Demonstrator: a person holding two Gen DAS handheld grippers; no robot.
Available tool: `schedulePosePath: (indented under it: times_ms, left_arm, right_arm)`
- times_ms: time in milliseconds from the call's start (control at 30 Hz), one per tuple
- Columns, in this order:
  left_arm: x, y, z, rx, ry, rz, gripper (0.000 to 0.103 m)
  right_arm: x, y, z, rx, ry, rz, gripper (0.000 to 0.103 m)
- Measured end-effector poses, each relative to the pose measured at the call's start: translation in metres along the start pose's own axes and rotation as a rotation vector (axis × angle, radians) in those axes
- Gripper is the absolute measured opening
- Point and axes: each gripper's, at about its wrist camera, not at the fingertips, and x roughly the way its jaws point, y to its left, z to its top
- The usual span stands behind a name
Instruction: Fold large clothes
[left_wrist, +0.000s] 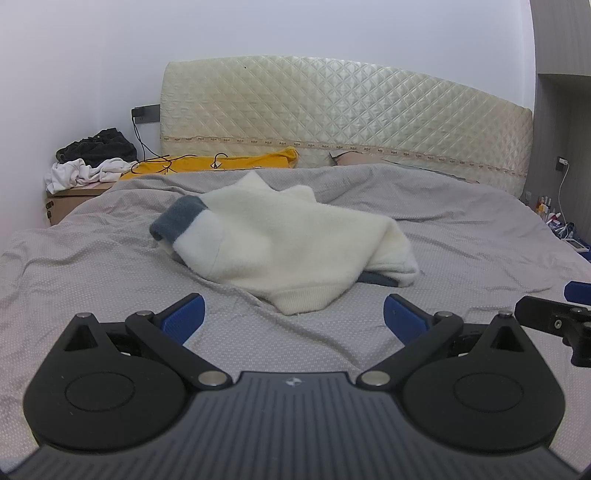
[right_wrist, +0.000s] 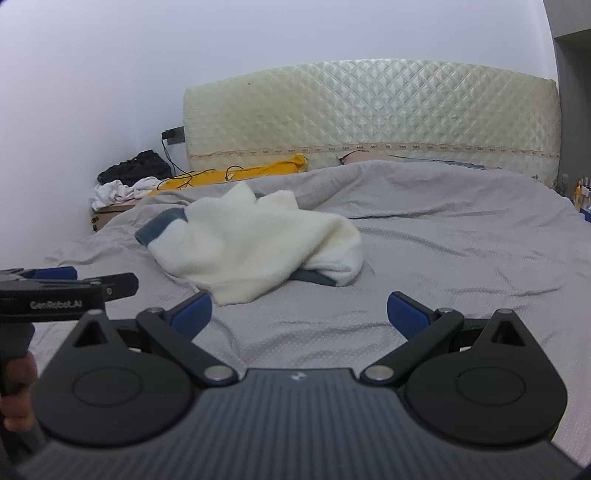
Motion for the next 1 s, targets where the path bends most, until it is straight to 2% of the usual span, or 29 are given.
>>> schedulePosePath:
  times_ms: [1000]
  left_arm:
    - [0.0065,-0.0024,-0.0052,0.010,0.003,0.013,0.103]
  right_arm:
    - [0.0025,-0.0008,-0.0025,0.009,0.000,-0.003,0.103]
